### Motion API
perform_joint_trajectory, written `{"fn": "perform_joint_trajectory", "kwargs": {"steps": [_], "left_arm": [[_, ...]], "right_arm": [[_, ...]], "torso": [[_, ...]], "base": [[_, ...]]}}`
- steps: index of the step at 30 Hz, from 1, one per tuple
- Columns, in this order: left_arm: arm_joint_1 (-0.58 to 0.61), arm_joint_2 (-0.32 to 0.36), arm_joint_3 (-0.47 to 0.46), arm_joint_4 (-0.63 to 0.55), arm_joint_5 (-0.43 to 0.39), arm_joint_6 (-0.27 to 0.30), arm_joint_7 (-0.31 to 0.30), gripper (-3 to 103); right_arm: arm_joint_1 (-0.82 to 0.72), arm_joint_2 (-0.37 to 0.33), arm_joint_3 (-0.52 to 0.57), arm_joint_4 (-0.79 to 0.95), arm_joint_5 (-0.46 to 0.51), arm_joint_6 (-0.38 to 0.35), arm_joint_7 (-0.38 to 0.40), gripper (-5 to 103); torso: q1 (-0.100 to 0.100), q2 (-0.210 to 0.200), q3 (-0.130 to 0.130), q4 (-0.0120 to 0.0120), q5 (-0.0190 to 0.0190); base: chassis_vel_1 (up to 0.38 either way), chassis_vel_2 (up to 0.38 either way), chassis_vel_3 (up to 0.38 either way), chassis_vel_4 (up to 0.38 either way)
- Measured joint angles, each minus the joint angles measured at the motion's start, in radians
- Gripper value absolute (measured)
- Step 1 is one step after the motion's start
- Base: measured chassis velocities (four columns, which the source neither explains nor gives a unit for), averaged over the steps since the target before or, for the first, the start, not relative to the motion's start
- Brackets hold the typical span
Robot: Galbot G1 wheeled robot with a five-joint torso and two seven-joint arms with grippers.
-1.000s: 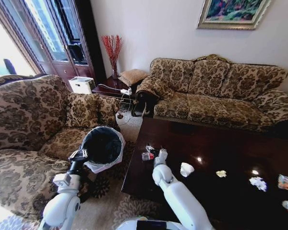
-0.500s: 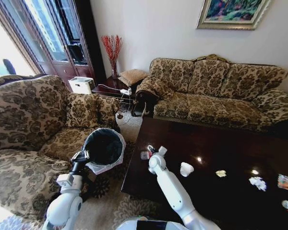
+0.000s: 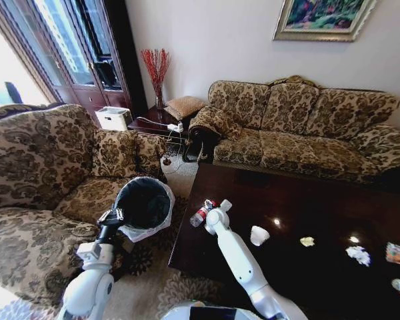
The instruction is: Move to the front of the table and place the trash on the table into the trash bin.
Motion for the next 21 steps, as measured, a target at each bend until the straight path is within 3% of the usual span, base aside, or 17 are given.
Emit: {"fn": "perform_joint_trajectory", "kwargs": {"steps": [2,6,11,14,21], "left_arm": [[0.000,0.000,0.000,0.000,0.001,0.000,0.000,3],[0.004,-0.006,0.001,0.000,0.006,0.000,0.004,3],[0.005,-0.007,0.001,-0.004,0.007,-0.001,0.008,3],[0.005,-0.006,-0.004,-0.010,0.003,-0.001,0.008,3],[0.004,-0.010,-0.004,-0.004,0.000,-0.002,0.008,3]], "right_arm": [[0.000,0.002,0.000,-0.003,0.000,-0.006,-0.016,100],[0.005,0.015,-0.018,-0.028,-0.006,-0.078,-0.137,100],[0.021,0.035,-0.039,-0.054,-0.014,-0.100,-0.113,100],[0.023,0.035,-0.052,-0.052,-0.008,-0.131,-0.050,100],[0.031,0.026,-0.045,-0.073,-0.003,-0.157,-0.071,100]], "torso": [[0.000,0.000,0.000,0.0000,-0.0001],[0.000,0.000,0.000,0.0002,0.0000],[0.000,0.000,0.000,0.0004,0.0000],[0.000,0.000,0.000,0.0003,0.0000],[0.000,0.000,0.000,0.0002,0.0001]], "base": [[0.000,0.000,0.000,0.000],[0.000,0.000,0.000,0.000],[0.000,0.000,0.000,0.000],[0.000,0.000,0.000,0.000],[0.000,0.000,0.000,0.000]]}}
